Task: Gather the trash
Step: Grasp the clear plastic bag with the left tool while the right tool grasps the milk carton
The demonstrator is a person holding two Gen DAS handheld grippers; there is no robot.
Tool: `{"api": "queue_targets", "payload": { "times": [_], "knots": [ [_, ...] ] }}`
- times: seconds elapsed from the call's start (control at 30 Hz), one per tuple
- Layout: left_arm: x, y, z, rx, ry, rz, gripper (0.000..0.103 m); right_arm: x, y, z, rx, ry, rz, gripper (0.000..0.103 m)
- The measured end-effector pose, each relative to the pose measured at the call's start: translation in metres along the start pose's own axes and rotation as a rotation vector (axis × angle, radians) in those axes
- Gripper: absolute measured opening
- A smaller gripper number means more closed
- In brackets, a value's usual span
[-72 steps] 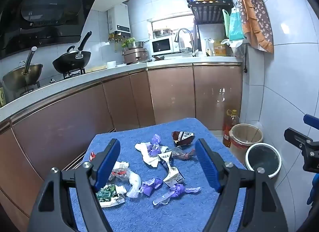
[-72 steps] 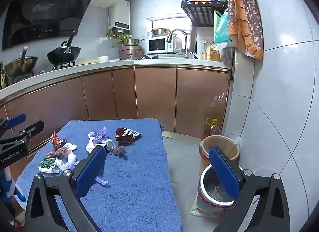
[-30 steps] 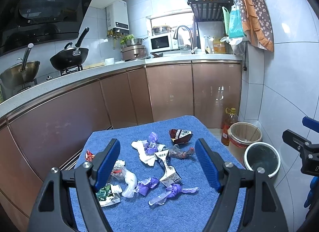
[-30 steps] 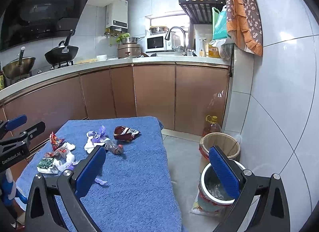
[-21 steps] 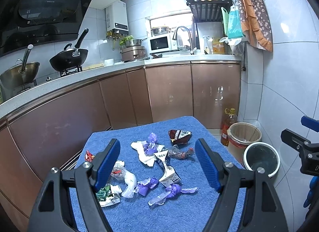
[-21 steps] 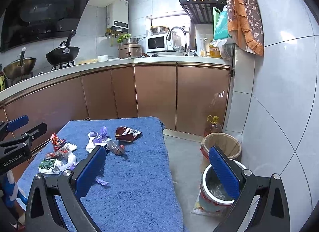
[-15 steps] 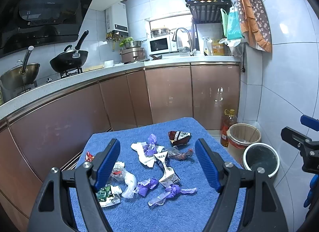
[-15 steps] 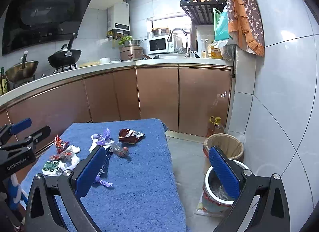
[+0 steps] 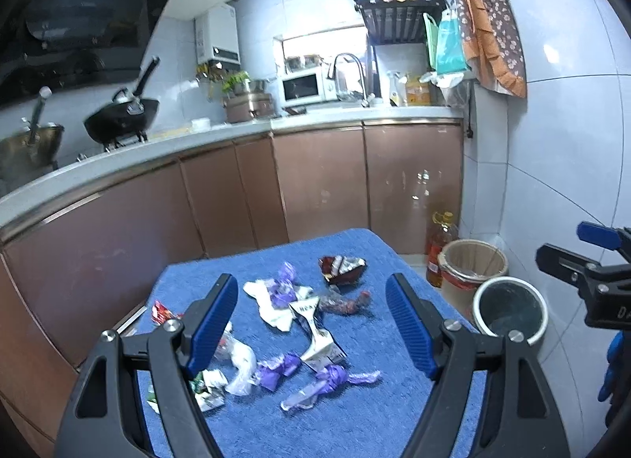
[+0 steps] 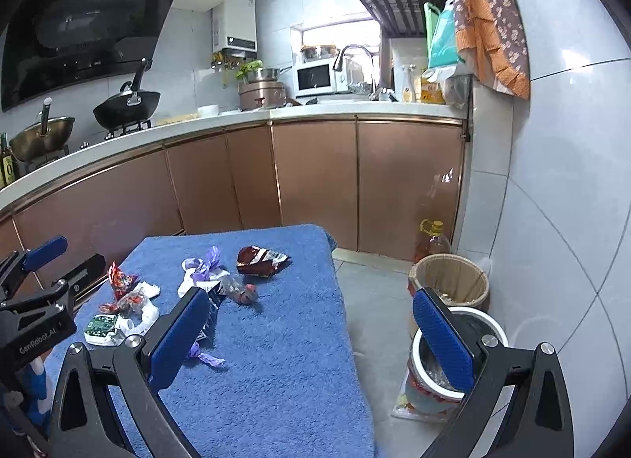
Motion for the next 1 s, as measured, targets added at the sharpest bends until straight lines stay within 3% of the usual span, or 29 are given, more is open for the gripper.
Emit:
{"api": "queue_targets", "payload": {
  "times": [0.23, 0.37, 0.43, 0.6, 0.73, 0.87, 1.0],
  "knots": [
    [0.035, -0.022, -0.032, 0.084, 0.041, -0.022, 0.076, 0.021, -0.028, -0.005, 0.081, 0.015, 0.074, 0.103],
    [0.077, -0.031, -0.058, 0.138, 0.075, 0.023, 0.076, 0.041, -0.049, -0.010, 0.146, 0.029, 0.154, 0.103],
    [0.100, -0.036, -0.073, 0.177, 0.088, 0.040, 0.076, 0.056, -0.063, -0.014, 0.188, 0.037, 0.200, 0.100],
    [0.144, -0.043, -0.102, 0.253, 0.093, 0.080, 0.076, 0.094, -0.102, -0.030, 0.306, 0.035, 0.330, 0.077],
    [0.171, -0.057, -0.118, 0.325, 0.119, 0.090, 0.076, 0.121, -0.135, -0.043, 0.397, 0.036, 0.402, 0.075],
    [0.181, -0.079, -0.121, 0.371, 0.170, 0.049, 0.076, 0.144, -0.162, -0.052, 0.460, 0.043, 0.443, 0.069],
    [0.174, -0.108, -0.117, 0.428, 0.210, -0.043, 0.076, 0.156, -0.194, -0.061, 0.548, 0.027, 0.480, 0.062]
  ]
}}
Point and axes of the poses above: each gripper's, at about its wrist camera, not at the fingertips, and y roughly against the way its jaws point, x to its left, z to its top, the point moved 8 cm from there along -y, roughly the way its jaws point, and after that the axes turned 3 degrees about -z, right-handed, at the moved point
